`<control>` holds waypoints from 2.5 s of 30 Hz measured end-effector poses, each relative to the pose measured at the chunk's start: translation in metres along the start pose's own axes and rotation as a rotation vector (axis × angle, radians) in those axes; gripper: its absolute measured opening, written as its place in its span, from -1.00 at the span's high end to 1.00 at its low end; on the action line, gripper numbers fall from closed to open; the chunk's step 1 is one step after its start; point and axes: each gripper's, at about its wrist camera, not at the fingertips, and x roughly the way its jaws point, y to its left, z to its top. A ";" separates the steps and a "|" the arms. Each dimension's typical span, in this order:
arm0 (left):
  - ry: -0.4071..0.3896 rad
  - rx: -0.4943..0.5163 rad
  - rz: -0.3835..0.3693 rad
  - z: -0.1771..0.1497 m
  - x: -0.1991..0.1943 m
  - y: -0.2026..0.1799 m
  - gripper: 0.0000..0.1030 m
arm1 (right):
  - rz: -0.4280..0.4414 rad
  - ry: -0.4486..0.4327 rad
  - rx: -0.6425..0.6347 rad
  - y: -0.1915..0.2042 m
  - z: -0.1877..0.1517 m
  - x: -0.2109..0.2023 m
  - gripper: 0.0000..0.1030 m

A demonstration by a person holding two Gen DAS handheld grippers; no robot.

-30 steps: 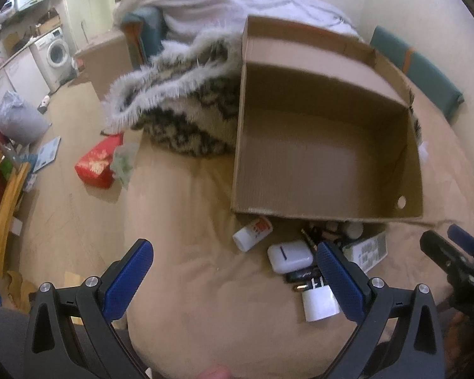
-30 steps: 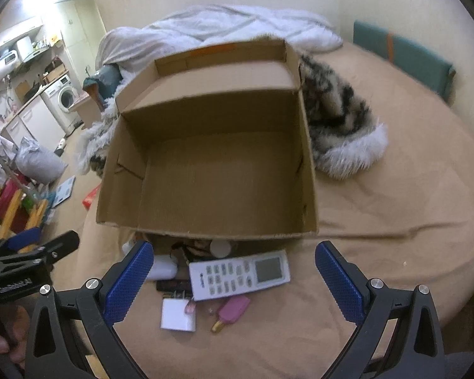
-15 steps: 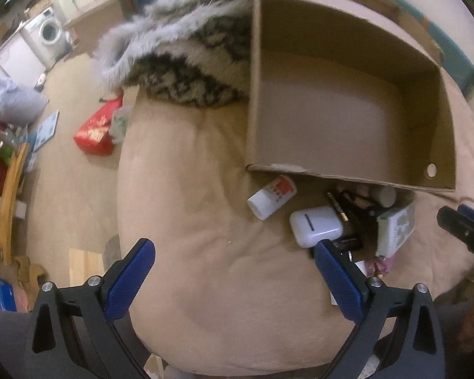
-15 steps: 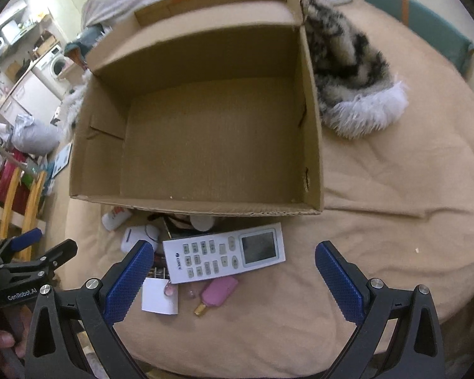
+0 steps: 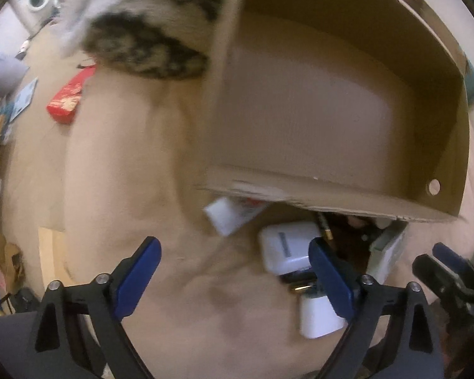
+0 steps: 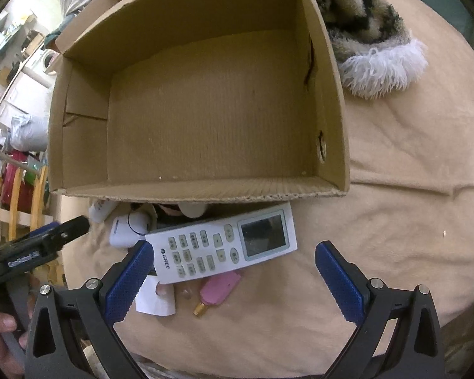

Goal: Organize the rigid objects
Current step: 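Grasp the white earbud case with the left gripper while the right grasps the pink lighter, then carry the earbud case and pink lighter into the box and release both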

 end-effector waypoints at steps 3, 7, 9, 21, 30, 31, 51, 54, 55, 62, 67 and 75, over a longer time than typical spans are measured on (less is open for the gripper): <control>0.043 -0.011 -0.021 0.005 0.016 -0.010 -0.62 | -0.009 0.001 0.008 -0.003 0.000 0.002 -1.00; 0.084 -0.023 -0.042 0.013 0.033 -0.018 -0.61 | 0.003 0.005 0.033 -0.009 -0.001 0.002 -1.00; 0.107 -0.020 -0.028 0.016 0.044 -0.019 -0.45 | 0.020 0.016 0.048 -0.013 -0.001 0.003 -1.00; 0.125 0.046 0.031 0.028 0.077 -0.021 -0.26 | 0.131 0.289 0.095 -0.016 -0.028 0.049 0.22; 0.086 0.069 0.030 0.031 0.081 -0.018 0.00 | 0.108 0.269 0.139 -0.009 -0.023 0.070 0.22; 0.084 0.070 0.031 0.030 0.083 -0.016 0.00 | 0.101 0.272 0.131 -0.004 -0.017 0.073 0.20; -0.016 0.067 0.067 -0.019 0.020 -0.016 0.00 | 0.045 0.109 -0.023 0.011 -0.052 0.023 0.48; -0.061 0.081 0.064 -0.025 -0.022 -0.015 0.00 | 0.056 0.057 -0.026 0.023 -0.062 0.006 0.48; -0.082 0.090 0.065 -0.030 -0.032 -0.015 0.00 | 0.064 0.031 -0.029 0.026 -0.065 0.001 0.48; -0.211 0.125 0.051 -0.036 -0.109 -0.071 0.00 | 0.117 -0.172 -0.060 0.034 -0.039 -0.048 0.48; -0.272 0.172 0.076 -0.023 -0.129 -0.141 0.00 | 0.111 -0.231 -0.076 0.034 0.008 -0.060 0.48; -0.290 0.193 0.080 0.022 -0.091 -0.150 0.00 | 0.057 -0.212 -0.087 0.036 0.073 -0.035 0.48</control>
